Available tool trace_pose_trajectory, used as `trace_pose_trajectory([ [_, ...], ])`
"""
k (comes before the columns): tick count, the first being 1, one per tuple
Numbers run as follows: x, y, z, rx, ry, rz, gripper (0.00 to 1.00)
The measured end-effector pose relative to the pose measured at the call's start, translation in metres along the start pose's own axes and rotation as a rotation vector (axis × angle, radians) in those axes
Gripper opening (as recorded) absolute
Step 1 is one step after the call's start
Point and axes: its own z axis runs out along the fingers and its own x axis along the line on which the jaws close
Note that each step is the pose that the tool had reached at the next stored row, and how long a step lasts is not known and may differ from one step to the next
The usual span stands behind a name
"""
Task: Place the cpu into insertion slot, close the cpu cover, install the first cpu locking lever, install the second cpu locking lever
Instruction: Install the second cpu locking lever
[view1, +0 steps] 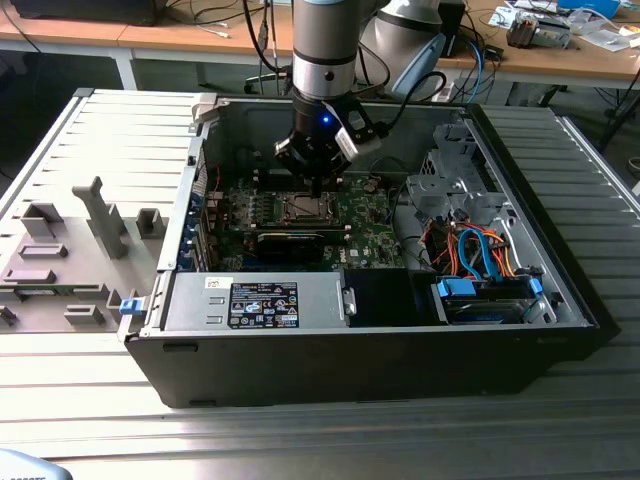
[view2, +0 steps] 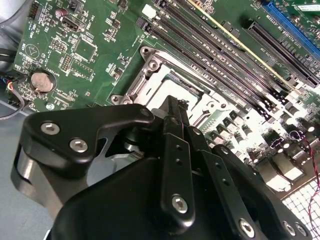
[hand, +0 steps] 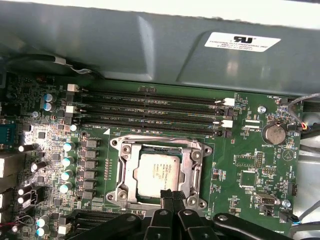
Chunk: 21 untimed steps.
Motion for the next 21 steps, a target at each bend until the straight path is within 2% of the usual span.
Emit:
trace_pose_trajectory([
  [5, 0.0001, -0.0002, -0.0002, 0.0002, 0.0002, 0.0, 0.11],
  [6, -0.0003, -0.0023, -0.0001, 0.0001, 0.0, 0.0, 0.11],
  [8, 0.0002, -0.0125, 0.0002, -0.0002, 0.0, 0.0, 0.11],
  [16, 0.0015, -0.0253, 0.0006, -0.0031, -0.0002, 0.0, 0.11],
  [17, 0.0016, -0.0264, 0.0007, -0.007, -0.0007, 0.0, 0.11],
  [18, 0.0017, -0.0272, 0.0007, -0.0139, -0.0013, 0.0, 0.11],
  [19, 0.0018, -0.0281, 0.0008, -0.0363, -0.0034, 0.001, 0.11],
  [21, 0.0018, -0.0287, 0.0007, -0.0737, -0.0071, 0.001, 0.11],
])
